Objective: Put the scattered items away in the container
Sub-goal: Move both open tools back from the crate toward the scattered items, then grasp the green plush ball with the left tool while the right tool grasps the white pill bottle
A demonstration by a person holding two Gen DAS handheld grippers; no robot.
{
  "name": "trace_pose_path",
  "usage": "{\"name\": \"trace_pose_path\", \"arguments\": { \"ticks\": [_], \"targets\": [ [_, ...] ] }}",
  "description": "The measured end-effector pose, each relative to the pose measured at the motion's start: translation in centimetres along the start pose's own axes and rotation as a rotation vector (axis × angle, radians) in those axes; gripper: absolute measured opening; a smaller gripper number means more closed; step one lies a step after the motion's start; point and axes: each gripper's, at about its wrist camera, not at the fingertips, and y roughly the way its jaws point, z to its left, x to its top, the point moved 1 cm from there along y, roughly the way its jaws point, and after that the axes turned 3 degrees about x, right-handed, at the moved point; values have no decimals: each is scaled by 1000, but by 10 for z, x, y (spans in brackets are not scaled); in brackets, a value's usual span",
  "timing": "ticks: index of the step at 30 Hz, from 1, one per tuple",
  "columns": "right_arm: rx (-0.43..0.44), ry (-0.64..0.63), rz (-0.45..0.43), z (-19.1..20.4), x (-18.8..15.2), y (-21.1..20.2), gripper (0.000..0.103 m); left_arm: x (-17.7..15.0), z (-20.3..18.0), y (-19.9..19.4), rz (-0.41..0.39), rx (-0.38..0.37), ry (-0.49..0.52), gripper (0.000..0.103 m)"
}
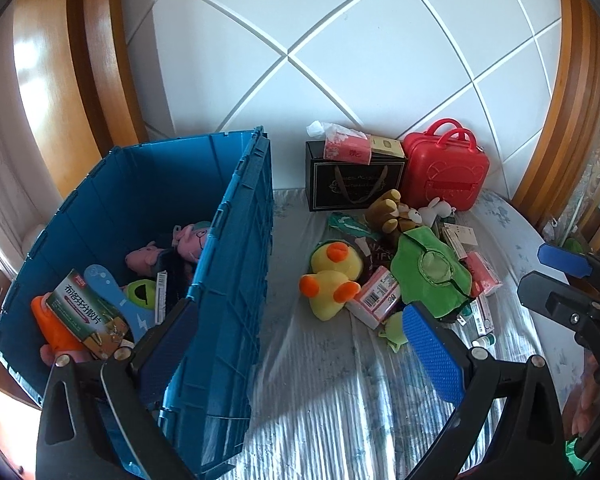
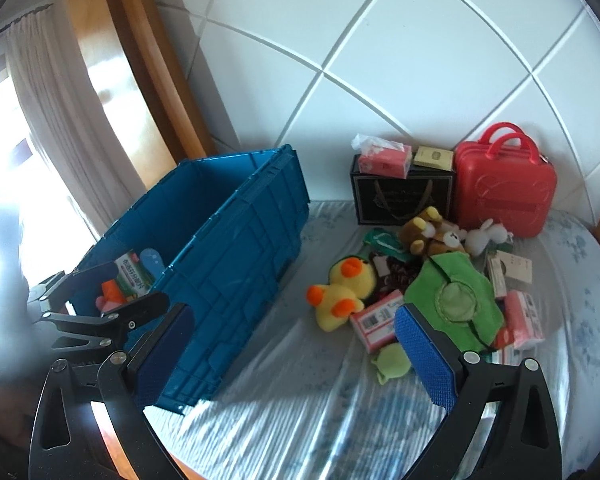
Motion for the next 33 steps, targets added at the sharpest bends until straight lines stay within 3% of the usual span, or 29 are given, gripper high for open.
{"name": "trace_pose_path", "arguments": {
  "ticks": [8, 20, 33],
  "targets": [
    [-76, 97, 27, -64, -32, -19, 101, -13, -53, 34, 56, -29, 62, 103],
    [-193, 240, 98, -155, -96, -38, 101, -58, -126, 108, 196, -68, 172, 103],
    [-280, 336, 191, -226, -155, -13, 101, -93, -186, 202, 277, -105, 301, 103]
  ]
}}
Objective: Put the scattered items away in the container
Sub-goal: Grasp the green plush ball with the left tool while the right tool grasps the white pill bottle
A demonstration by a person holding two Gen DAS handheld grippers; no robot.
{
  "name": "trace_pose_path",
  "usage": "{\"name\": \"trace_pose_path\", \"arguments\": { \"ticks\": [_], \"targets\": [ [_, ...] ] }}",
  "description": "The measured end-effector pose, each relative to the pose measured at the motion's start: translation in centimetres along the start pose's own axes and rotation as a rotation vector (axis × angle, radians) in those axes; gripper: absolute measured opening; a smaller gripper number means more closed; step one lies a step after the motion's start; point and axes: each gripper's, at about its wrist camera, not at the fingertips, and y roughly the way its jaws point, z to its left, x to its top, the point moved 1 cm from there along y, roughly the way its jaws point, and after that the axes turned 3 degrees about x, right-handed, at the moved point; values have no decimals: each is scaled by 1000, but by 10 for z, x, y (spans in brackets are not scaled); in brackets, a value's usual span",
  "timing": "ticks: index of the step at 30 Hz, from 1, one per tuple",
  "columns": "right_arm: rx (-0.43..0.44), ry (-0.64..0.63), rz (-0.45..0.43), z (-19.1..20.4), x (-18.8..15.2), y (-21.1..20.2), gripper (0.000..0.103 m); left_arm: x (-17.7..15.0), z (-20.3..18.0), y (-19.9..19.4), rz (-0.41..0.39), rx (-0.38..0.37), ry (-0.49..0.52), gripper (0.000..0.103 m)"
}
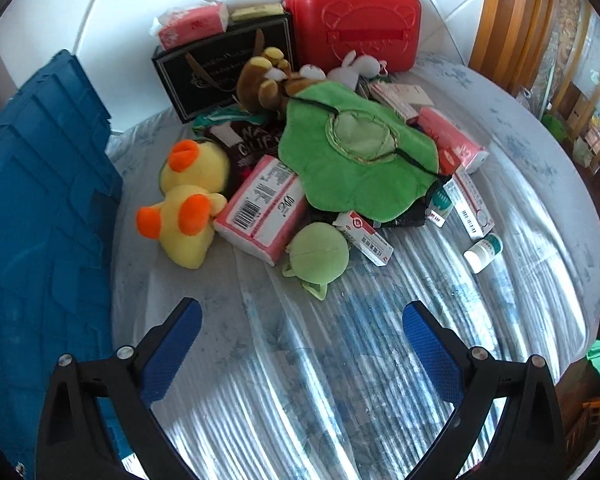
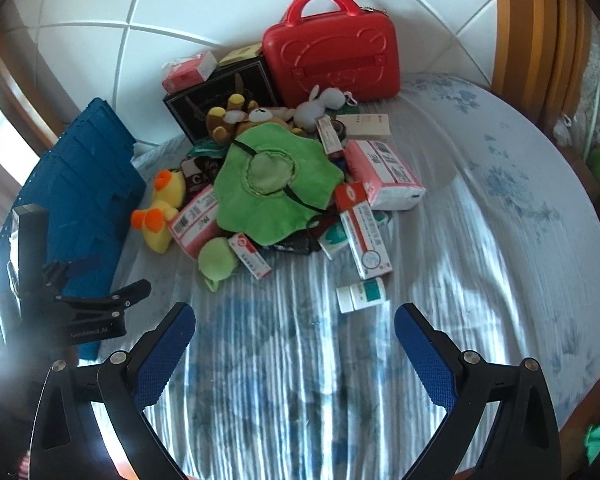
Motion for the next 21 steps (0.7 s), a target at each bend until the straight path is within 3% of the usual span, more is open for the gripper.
{"name": "trace_pose_path", "arguments": {
  "ticks": [5, 13, 21],
  "targets": [
    [-34, 2, 66, -24, -10, 37, 101, -4, -10, 40, 22, -18, 36, 102],
    [-54, 5, 173, -44, -36, 88, 101, 4, -10, 96, 18, -36, -36, 101],
    [-62, 19, 230, -57, -44, 116, 101, 13, -21, 156, 75, -41, -1, 72]
  ]
}}
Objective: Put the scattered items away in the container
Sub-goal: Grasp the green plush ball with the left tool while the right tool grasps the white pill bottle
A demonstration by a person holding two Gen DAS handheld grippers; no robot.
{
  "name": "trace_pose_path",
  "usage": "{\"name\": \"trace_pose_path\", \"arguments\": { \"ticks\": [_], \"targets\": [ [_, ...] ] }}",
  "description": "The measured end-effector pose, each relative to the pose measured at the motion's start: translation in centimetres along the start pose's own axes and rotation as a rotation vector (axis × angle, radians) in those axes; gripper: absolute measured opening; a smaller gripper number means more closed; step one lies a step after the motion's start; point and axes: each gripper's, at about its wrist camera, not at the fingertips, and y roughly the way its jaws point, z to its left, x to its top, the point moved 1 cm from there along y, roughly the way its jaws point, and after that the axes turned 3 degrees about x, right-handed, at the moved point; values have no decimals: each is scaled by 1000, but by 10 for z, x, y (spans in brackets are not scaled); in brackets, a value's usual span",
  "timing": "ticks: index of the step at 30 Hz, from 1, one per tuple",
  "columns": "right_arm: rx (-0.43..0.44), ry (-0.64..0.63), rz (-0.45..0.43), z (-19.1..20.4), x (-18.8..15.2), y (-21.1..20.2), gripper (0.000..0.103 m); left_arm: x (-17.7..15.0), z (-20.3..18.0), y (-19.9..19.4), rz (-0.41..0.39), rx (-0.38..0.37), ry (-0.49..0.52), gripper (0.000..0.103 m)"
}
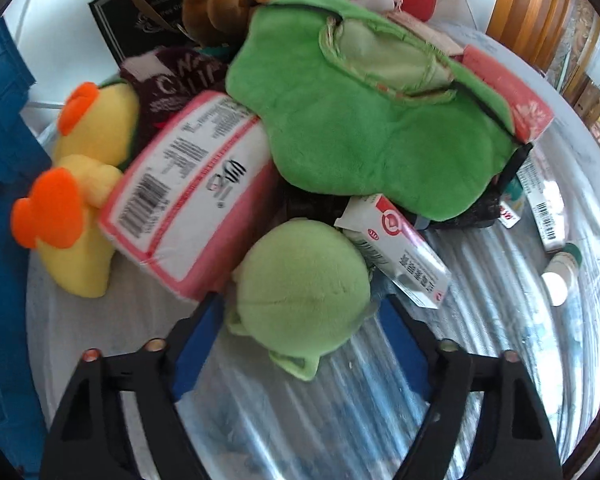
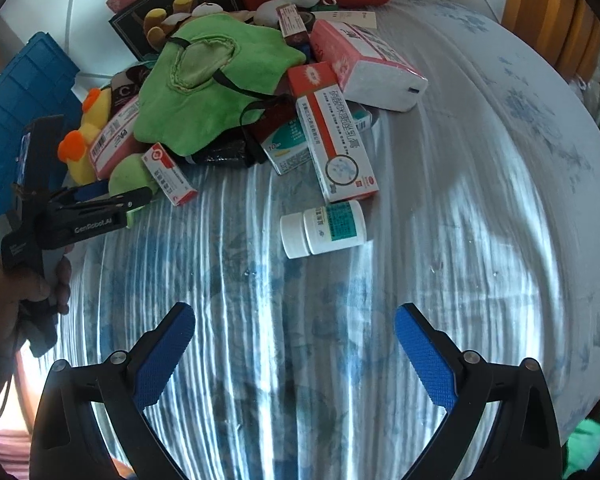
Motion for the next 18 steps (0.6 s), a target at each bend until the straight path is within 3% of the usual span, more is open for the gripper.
{"name": "trace_pose_path", "arguments": {
  "ticks": [6, 14, 18],
  "targets": [
    [2, 1, 7, -8, 8, 13, 101, 3, 2, 8, -20, -12, -20, 62],
    [-50, -20, 15, -13, 30, 47, 101, -25, 7, -14, -33, -51, -23, 61],
    [-91, -41, 45, -15, 34, 65, 95, -38, 13, -23, -35, -59, -35, 61]
  ]
}}
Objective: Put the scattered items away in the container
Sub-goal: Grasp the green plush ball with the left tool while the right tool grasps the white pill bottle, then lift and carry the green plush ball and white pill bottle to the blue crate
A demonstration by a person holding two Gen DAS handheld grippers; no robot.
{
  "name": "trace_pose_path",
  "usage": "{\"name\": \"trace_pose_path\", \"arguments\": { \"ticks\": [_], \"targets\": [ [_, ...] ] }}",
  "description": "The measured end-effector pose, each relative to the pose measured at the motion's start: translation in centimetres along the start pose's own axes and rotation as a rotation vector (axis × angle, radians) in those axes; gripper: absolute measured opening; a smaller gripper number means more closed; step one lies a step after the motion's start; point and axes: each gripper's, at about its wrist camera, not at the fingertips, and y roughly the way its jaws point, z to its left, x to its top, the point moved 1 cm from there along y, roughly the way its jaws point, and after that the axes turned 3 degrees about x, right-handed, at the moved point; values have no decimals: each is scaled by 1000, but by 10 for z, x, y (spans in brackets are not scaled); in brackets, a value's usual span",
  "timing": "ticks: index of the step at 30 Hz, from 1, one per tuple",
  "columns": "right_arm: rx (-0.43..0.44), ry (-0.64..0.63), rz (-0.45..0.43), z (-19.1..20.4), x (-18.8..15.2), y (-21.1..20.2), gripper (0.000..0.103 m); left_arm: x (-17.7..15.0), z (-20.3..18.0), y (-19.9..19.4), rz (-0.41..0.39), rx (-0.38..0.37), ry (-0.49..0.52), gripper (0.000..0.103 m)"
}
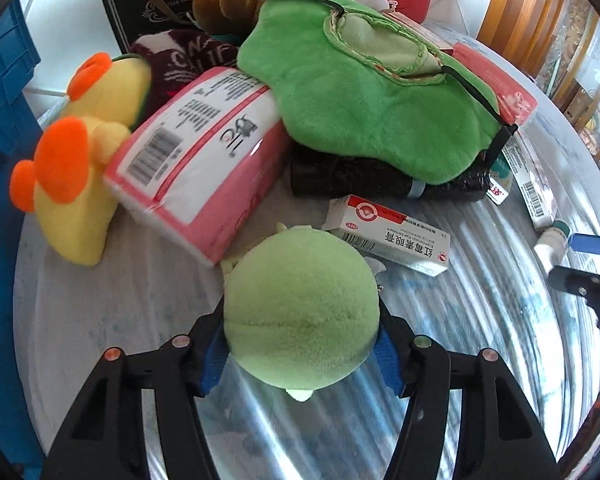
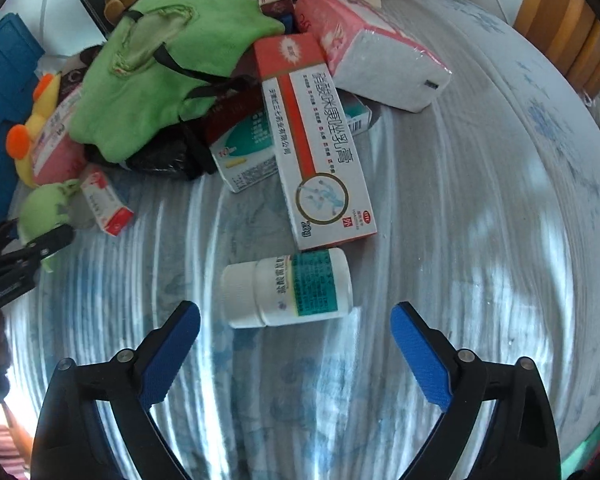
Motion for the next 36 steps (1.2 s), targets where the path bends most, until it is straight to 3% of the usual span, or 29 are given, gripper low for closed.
{"name": "trace_pose_path", "arguments": {
  "ticks": [2, 7, 20, 28, 29, 36],
  "targets": [
    [-6, 1, 10, -1, 1, 5, 82, -5, 2, -4, -1, 0, -7, 61],
    [-17, -8, 2, -1, 3, 4, 61, -14, 7, -6, 4, -8, -25, 61],
    [-15, -4, -23, -14, -8, -30, 60, -15, 12, -19, -3, -26, -38, 61],
    [-18, 21, 9, -22, -35, -40, 60, -13, 2, -33, -24, -35, -36, 61],
    [-11, -28, 9, -21, -37, -42, 60, -14, 1, -36, -25, -36, -35, 61],
    [7, 7, -40, -28, -41, -75, 60, -21, 4, -56, -38, -30, -36, 61]
  ]
}}
